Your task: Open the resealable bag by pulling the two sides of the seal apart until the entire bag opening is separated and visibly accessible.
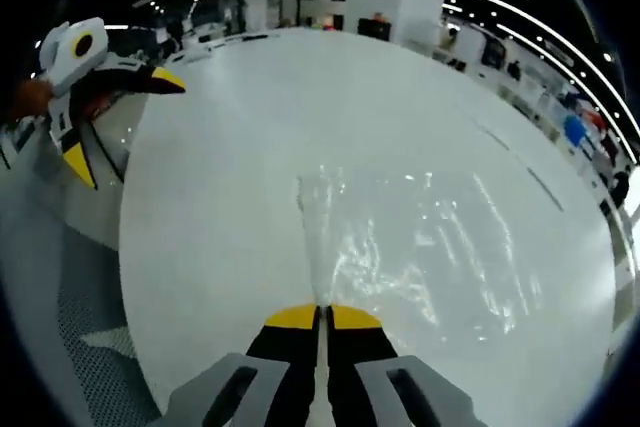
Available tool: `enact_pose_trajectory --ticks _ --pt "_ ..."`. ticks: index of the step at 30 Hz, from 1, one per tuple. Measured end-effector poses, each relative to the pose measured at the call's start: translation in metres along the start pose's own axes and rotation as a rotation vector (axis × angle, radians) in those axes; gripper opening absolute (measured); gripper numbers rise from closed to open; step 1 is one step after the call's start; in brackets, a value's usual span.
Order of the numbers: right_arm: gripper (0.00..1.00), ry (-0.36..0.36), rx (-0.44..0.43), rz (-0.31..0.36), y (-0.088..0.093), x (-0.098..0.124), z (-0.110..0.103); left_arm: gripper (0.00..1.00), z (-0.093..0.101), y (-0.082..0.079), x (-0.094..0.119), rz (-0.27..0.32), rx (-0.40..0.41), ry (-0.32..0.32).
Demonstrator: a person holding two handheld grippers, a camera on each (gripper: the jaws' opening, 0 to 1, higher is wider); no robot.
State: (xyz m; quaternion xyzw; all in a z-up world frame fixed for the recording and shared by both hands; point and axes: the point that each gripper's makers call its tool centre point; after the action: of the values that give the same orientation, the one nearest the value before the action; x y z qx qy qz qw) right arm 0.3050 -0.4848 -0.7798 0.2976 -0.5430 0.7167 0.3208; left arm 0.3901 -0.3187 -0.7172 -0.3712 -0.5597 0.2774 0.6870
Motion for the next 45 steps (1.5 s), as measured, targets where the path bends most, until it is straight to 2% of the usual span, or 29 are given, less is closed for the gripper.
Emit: enact_pose_trajectory --ticks 4,6,7,8,10,11,13,17,19,22,25,33,38,40,45 --pt "0.00 -0.017 0.019 0.001 0.001 0.002 -0.003 0.87 0.000 0.001 0.000 -0.008 0.000 0.001" --pt "0.00 -0.050 0.023 -0.001 0.001 0.004 -0.009 0.87 -0.003 0.001 -0.002 -0.006 0.014 0.005" --pt "0.00 -0.063 0.041 0.007 -0.001 0.007 -0.011 0.88 -0.005 0.005 -0.003 -0.023 0.043 0.009" --pt "0.00 -0.076 0.045 0.016 -0.003 0.009 -0.013 0.89 -0.007 0.005 -0.002 -0.014 0.061 0.002" --pt "0.00 -0.117 0.024 0.032 -0.009 0.015 -0.018 0.89 -0.009 0.005 0.000 -0.011 0.070 -0.002" --pt "0.00 -0.138 0.015 0.041 -0.012 0.018 -0.022 0.89 -0.008 0.002 0.002 -0.003 0.062 -0.002" --pt "0.00 -0.152 0.052 0.043 -0.013 0.024 -0.024 0.89 -0.006 -0.002 0.002 -0.003 0.042 0.004" --pt "0.00 -0.200 0.085 0.066 -0.019 0.036 -0.033 0.88 -0.003 -0.011 -0.003 -0.033 -0.031 0.034" --pt "0.00 -0.240 0.121 0.090 -0.025 0.044 -0.040 0.88 -0.003 -0.017 -0.006 -0.048 -0.067 0.047" --pt "0.00 -0.285 0.136 0.090 -0.032 0.056 -0.048 0.86 -0.003 -0.030 -0.010 -0.040 -0.091 0.068" --pt "0.00 -0.306 0.144 0.102 -0.039 0.063 -0.050 0.81 -0.002 -0.037 -0.014 -0.040 -0.116 0.100" --pt "0.00 -0.351 0.185 0.095 -0.048 0.076 -0.053 0.70 0.000 -0.045 -0.019 -0.102 -0.258 0.167" --pt "0.00 -0.373 0.214 0.106 -0.056 0.081 -0.054 0.54 0.009 -0.051 -0.025 -0.128 -0.339 0.234" --pt "0.00 -0.390 0.231 0.113 -0.059 0.084 -0.054 0.47 0.015 -0.049 -0.029 -0.169 -0.382 0.270" --pt "0.00 -0.415 0.249 0.111 -0.062 0.091 -0.056 0.42 0.019 -0.053 -0.037 -0.173 -0.402 0.287"
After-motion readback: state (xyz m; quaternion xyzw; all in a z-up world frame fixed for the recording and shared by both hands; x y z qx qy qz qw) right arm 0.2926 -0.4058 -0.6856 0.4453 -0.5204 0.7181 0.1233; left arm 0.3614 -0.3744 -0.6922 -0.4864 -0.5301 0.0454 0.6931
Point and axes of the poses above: the point that each gripper's makers call its tool centre point, and the gripper's own axes: x roughly backward along the fingers, z roughly to its right, y roughly out of its underside, and after that the axes turned 14 degrees about y, right-handed
